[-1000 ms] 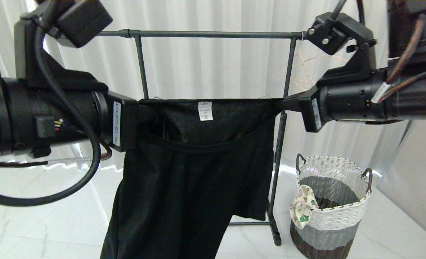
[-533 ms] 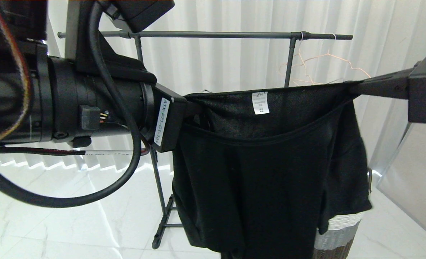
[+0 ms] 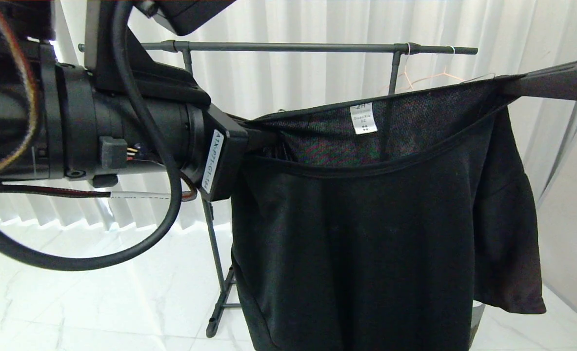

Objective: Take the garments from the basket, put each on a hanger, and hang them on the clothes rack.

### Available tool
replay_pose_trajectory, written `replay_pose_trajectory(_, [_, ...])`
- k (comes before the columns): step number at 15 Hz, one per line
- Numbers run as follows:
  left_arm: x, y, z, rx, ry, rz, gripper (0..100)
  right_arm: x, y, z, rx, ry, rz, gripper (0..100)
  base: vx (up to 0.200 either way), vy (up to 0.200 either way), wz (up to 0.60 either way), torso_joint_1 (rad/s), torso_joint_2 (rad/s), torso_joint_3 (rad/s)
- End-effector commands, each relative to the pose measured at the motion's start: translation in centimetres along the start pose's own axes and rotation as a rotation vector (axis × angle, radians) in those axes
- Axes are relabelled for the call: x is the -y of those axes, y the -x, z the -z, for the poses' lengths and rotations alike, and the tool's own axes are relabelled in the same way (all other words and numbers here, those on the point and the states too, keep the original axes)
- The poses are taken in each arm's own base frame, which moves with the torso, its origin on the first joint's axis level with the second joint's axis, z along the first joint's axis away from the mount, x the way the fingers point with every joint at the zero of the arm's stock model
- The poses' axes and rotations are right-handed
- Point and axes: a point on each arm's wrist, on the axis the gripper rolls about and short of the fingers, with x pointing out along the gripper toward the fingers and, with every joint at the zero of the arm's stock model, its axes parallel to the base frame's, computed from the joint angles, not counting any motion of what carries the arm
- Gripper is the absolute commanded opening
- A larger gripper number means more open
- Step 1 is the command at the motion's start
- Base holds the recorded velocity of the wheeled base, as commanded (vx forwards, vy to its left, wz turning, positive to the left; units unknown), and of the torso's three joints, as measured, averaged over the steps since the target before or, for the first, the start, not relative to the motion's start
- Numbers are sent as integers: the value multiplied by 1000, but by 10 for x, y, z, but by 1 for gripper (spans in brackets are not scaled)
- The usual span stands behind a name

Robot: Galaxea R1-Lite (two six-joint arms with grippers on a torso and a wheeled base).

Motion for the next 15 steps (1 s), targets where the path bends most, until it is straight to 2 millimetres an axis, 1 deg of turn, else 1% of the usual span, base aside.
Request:
replay_pose_trajectory(1, [0, 0, 1, -3, 1, -2, 0, -1, -1, 0, -3, 1, -3, 0, 0, 0, 0, 0, 0, 0])
replay_pose_trajectory(3, [0, -4, -1, 20, -1, -4, 0, -1, 0, 1, -3, 1, -3, 0, 0, 0, 0, 0, 0, 0])
replay_pose_trajectory(5, [0, -19, -4, 61, -4, 23, 0, -1, 19, 4, -20, 0, -15, 0, 0, 0, 0, 0, 0, 0])
replay_pose_trajectory(7, [1, -42, -8, 140, -9, 89, 0, -10, 58, 15, -64, 5, -171, 0, 0, 0, 0, 0, 0, 0])
replay_pose_trajectory(9, [3, -52, -9, 152, -12, 122, 0, -20, 76, 23, -104, 28, -286, 0, 0, 0, 0, 0, 0, 0])
replay_pose_trajectory(10, [4, -59, -9, 152, -13, 148, 0, -25, 79, 25, -116, 42, -339, 0, 0, 0, 0, 0, 0, 0])
replay_pose_trajectory(11, [3, -62, -11, 158, -13, 154, 0, -30, 76, 27, -126, 58, -380, 0, 0, 0, 0, 0, 0, 0])
replay_pose_trajectory(13, [2, -65, -14, 167, -14, 152, 0, -31, 71, 27, -136, 60, -386, 0, 0, 0, 0, 0, 0, 0])
replay_pose_trajectory(15, [2, -64, -14, 167, -12, 152, 0, -31, 71, 27, -138, 59, -386, 0, 0, 0, 0, 0, 0, 0])
